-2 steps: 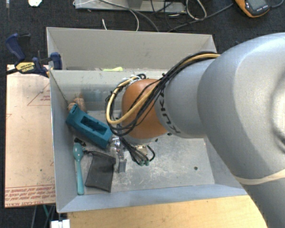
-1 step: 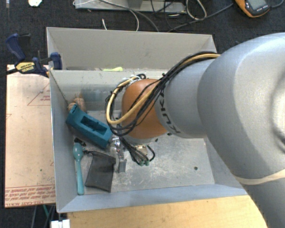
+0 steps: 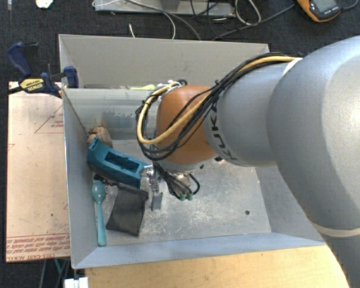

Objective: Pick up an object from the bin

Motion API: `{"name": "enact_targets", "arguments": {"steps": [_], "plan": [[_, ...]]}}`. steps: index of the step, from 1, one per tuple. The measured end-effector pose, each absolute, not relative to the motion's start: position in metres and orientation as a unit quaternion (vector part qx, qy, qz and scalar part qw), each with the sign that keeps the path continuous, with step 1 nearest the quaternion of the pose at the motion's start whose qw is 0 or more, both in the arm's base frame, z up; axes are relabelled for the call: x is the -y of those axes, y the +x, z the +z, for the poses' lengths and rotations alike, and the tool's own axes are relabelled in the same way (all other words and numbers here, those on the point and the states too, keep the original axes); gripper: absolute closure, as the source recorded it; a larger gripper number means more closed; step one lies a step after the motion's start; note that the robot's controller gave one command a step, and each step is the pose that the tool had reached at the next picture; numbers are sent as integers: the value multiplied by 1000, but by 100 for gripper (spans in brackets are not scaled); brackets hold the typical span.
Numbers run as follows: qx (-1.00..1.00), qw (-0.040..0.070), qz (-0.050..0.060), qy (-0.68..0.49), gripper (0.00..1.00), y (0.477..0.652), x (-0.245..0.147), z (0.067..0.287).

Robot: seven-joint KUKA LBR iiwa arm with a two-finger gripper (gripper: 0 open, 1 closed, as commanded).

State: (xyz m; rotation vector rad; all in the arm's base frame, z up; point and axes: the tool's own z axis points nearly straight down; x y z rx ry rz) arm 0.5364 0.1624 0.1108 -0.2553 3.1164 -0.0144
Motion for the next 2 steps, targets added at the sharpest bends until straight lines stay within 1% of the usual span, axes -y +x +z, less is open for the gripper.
{"name": "enact_targets", "arguments": {"steps": [1, 2], "plan": [[-998, 6, -4, -60, 100, 541, -177, 183], [-998, 13, -3, -63, 100, 570, -183, 155]]}}
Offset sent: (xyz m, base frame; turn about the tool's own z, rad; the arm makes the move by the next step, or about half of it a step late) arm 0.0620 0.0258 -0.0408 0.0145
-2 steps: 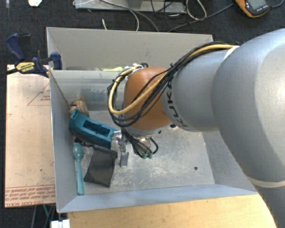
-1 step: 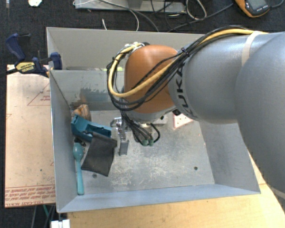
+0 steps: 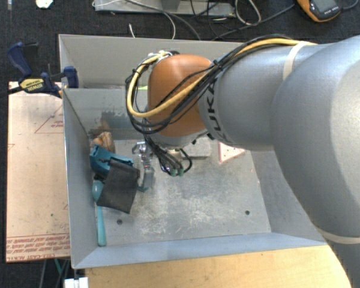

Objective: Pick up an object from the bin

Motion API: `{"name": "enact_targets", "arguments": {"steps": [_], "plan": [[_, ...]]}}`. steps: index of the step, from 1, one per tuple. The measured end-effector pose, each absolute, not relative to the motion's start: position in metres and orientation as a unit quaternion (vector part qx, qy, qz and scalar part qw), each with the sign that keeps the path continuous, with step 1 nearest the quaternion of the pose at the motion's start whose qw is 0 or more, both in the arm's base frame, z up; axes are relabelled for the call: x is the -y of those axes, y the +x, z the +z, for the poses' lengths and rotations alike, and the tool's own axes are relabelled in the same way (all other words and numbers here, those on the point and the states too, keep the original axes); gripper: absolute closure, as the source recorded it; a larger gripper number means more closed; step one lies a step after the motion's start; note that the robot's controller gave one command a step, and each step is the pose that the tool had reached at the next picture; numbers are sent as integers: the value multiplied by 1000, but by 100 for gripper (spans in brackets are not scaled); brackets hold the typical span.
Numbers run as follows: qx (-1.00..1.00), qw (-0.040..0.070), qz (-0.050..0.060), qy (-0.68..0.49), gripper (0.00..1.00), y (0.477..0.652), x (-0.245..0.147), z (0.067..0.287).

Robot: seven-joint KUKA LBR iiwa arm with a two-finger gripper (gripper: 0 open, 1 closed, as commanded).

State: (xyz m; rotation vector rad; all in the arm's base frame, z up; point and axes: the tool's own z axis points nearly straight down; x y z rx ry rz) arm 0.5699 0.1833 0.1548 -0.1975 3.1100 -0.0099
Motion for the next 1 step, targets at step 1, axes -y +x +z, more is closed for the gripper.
{"name": "enact_targets", "arguments": {"steps": [1], "plan": [[-998, 4, -5, -59, 100, 563, -186, 176]]}}
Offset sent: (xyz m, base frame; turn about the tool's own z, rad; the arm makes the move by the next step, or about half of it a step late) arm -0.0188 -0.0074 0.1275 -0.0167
